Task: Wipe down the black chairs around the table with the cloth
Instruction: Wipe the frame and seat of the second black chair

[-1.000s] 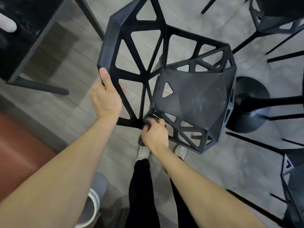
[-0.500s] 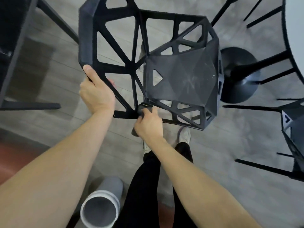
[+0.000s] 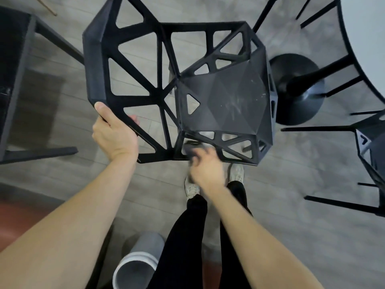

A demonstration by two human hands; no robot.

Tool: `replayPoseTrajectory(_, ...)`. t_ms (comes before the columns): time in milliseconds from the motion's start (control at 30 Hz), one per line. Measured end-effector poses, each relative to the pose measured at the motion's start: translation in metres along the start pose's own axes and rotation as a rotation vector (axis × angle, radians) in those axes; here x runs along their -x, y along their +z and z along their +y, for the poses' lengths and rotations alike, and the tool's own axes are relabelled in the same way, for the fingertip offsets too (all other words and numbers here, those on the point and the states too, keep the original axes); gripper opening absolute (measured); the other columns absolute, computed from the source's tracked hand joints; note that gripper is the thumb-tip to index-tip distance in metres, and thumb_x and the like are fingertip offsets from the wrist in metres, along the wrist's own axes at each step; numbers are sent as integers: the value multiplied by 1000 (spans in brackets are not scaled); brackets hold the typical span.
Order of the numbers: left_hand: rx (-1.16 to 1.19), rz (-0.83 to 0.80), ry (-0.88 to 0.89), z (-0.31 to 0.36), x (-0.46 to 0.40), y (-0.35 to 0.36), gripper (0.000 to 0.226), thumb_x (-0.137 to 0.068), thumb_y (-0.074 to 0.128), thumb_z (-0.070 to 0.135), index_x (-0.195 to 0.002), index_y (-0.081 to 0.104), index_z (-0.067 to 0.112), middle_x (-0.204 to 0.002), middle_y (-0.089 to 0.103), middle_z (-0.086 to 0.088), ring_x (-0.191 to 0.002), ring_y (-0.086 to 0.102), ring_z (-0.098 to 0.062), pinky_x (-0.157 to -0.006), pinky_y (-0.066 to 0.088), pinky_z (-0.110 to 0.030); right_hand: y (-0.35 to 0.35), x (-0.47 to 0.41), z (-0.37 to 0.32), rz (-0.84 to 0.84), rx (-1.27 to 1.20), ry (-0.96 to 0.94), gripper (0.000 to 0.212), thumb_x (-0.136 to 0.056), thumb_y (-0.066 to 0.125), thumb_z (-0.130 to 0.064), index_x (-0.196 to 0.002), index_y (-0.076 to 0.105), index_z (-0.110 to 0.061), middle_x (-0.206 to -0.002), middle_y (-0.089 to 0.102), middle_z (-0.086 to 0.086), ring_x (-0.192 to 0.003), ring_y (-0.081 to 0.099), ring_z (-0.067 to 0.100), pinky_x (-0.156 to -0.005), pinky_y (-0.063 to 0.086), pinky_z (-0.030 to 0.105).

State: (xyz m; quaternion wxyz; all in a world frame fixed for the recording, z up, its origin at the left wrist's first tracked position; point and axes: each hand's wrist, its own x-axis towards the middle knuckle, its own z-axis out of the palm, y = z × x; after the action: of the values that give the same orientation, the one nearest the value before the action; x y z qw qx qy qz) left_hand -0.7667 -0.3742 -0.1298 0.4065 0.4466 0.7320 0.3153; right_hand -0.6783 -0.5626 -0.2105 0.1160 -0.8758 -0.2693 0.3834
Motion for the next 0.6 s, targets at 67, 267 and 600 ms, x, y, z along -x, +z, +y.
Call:
replayPoseTrajectory(67, -9, -3, 7, 0, 0, -1, 74, -107, 20, 63, -65, 71, 30, -68, 77, -7, -68, 77, -33, -80, 65, -53, 14, 9, -43, -40, -32, -95, 36, -103, 54, -28, -136, 65, -24, -138, 55, 9, -103, 67, 37, -90, 53, 43)
replayPoseTrajectory(267, -22, -14, 39, -9, 3, -1, 80, -107, 18, 65, -73, 73, 18, -71, 78, -6, -71, 77, -31, -80, 65, -53, 0, -70, -46, -223, 120, -14, 34, -98, 56, -22, -127, 72, -19, -131, 64, 12, -120, 63, 34, -93, 50, 37)
replayPoseTrajectory(600, -44, -15, 56, -11, 0, -2, 83, -108, 16, 65, -74, 75, 18, -72, 79, -2, -75, 79, -25, -83, 64, -54, -18, -89, -37, -397, 197, -93, 35, -96, 57, -26, -125, 77, -22, -129, 73, 11, -121, 64, 37, -94, 52, 37)
